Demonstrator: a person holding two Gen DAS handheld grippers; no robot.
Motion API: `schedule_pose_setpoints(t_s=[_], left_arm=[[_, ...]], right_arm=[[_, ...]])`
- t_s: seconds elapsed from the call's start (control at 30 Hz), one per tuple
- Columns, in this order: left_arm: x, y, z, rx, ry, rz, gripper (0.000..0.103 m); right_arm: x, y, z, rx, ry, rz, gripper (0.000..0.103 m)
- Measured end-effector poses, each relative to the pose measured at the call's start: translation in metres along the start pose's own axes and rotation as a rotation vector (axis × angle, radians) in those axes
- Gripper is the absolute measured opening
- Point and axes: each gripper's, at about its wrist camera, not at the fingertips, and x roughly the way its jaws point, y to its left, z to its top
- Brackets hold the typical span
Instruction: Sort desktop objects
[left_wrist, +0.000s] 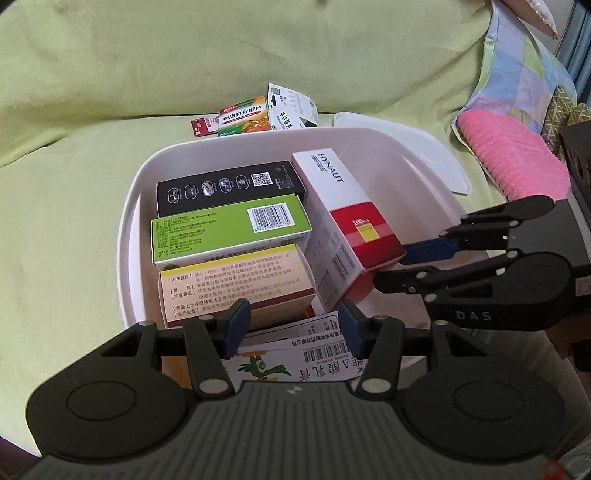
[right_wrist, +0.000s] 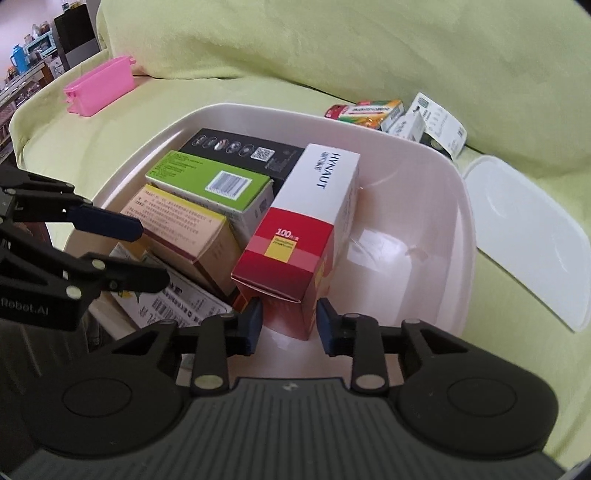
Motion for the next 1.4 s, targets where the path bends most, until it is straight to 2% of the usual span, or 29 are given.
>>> schedule_pose_setpoints(t_s=[0.4, 0.53, 0.77, 1.1, 1.23, 1.3, 1.33, 1.4], left_arm=[[0.006, 0.000, -0.003, 0.004, 0.013, 0.006, 0.056], [0.007, -0.001, -0.003, 0.010, 0.012, 0.014, 0.056], [0.009, -0.003, -0.002, 0.025, 0.012, 0.006, 0.058], [0.010, -0.008, 0.000, 0.037, 0.010, 0.017, 0.059], [0.007, -0.009, 0.001, 0.037, 0.009, 0.028, 0.059], [0.004, -0.011, 0.001, 0.031, 0.002, 0.039, 0.064], [0.002, -0.013, 0.001, 0.028, -0.002, 0.045, 0.066], [-0.002, -0.015, 0.000, 0.021, -0.012, 0.054, 0.068]], right_arm=[[0.011, 0.003, 0.000, 0.006, -0.009, -0.018, 0.029], [0.005, -0.004, -0.006, 0.034, -0.009, -0.028, 0.043], [0.012, -0.005, -0.003, 0.010, -0.012, -0.062, 0.043], [0.016, 0.001, 0.004, -0.026, -0.014, -0.045, 0.043], [0.008, -0.003, -0.003, 0.011, -0.006, -0.029, 0.059], [0.001, -0.009, -0.008, 0.076, -0.017, -0.032, 0.071], [-0.003, -0.012, -0.011, 0.109, -0.023, -0.034, 0.081], [-0.013, -0.015, -0.015, 0.158, -0.051, -0.022, 0.083]])
